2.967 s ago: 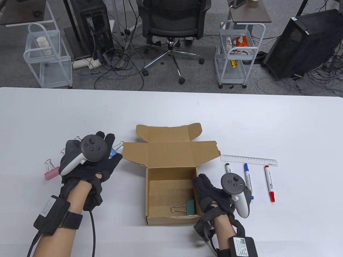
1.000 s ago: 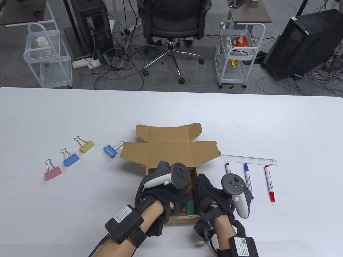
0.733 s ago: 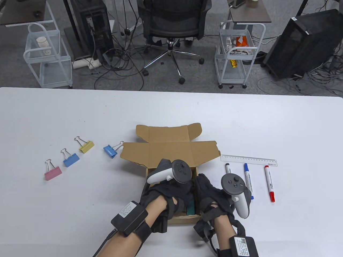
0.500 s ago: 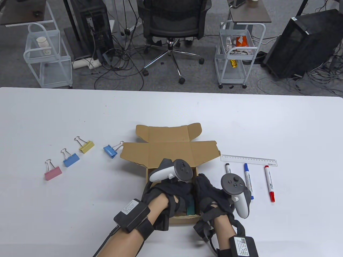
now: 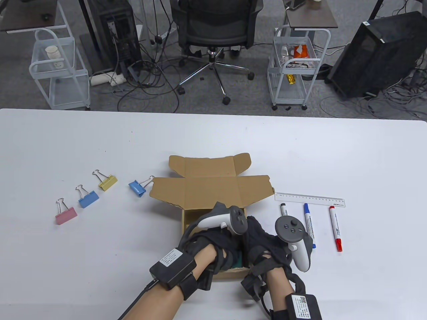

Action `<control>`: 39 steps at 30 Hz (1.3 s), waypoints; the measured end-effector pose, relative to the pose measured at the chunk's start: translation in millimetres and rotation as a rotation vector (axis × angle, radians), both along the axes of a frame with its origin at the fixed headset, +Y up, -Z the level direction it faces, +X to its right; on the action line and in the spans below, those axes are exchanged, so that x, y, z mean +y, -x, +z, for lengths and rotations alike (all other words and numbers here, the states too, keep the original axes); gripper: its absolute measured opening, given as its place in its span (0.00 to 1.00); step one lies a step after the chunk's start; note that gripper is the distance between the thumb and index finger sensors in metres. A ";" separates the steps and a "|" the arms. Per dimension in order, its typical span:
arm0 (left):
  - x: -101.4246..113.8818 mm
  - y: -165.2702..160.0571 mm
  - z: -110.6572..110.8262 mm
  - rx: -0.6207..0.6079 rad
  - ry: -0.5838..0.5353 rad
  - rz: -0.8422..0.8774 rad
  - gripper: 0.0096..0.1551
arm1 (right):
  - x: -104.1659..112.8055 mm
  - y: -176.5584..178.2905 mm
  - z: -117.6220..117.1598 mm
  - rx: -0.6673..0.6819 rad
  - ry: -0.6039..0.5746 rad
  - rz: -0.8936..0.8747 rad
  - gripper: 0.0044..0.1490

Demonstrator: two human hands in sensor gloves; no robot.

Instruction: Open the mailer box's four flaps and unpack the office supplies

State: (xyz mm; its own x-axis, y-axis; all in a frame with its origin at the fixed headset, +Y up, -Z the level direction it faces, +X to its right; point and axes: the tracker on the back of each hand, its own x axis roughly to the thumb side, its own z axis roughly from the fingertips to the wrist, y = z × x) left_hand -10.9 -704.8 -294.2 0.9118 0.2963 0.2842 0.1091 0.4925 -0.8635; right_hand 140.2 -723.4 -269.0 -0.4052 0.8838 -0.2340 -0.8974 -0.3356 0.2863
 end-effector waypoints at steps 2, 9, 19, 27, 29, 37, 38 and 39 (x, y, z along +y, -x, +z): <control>0.4 -1.3 2.1 -0.011 0.000 -0.001 0.35 | 0.0 0.0 -0.1 0.000 0.000 0.000 0.47; 1.3 -1.2 2.7 -0.010 -0.001 0.011 0.37 | 0.2 -0.2 -0.1 0.000 0.001 -0.001 0.47; 9.7 1.5 -1.4 -0.003 -0.075 0.052 0.33 | 0.3 -0.1 -0.3 0.002 0.002 0.002 0.48; 17.5 -1.7 -0.7 -0.042 -0.140 0.071 0.26 | 0.4 -0.1 -0.3 0.000 0.002 0.001 0.48; 20.8 -3.6 0.7 -0.059 -0.160 0.092 0.25 | 0.4 -0.2 -0.3 -0.001 0.002 0.000 0.48; 26.2 -2.4 3.5 -0.069 -0.197 0.119 0.25 | 0.3 -0.3 -0.2 -0.003 0.003 -0.001 0.48; 24.8 -2.3 3.4 -0.065 -0.191 0.115 0.25 | 0.3 -0.2 -0.2 -0.003 0.003 0.000 0.48; 23.4 -2.8 3.2 -0.065 -0.182 0.101 0.26 | 0.3 -0.3 -0.3 -0.003 0.003 0.000 0.48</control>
State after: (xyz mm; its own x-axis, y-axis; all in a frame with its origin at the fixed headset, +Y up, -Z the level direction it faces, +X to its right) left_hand -8.1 -681.4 -291.0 0.8580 0.3238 0.3987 0.1037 0.6510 -0.7520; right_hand 140.5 -723.1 -269.2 -0.4043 0.8831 -0.2379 -0.8984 -0.3347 0.2844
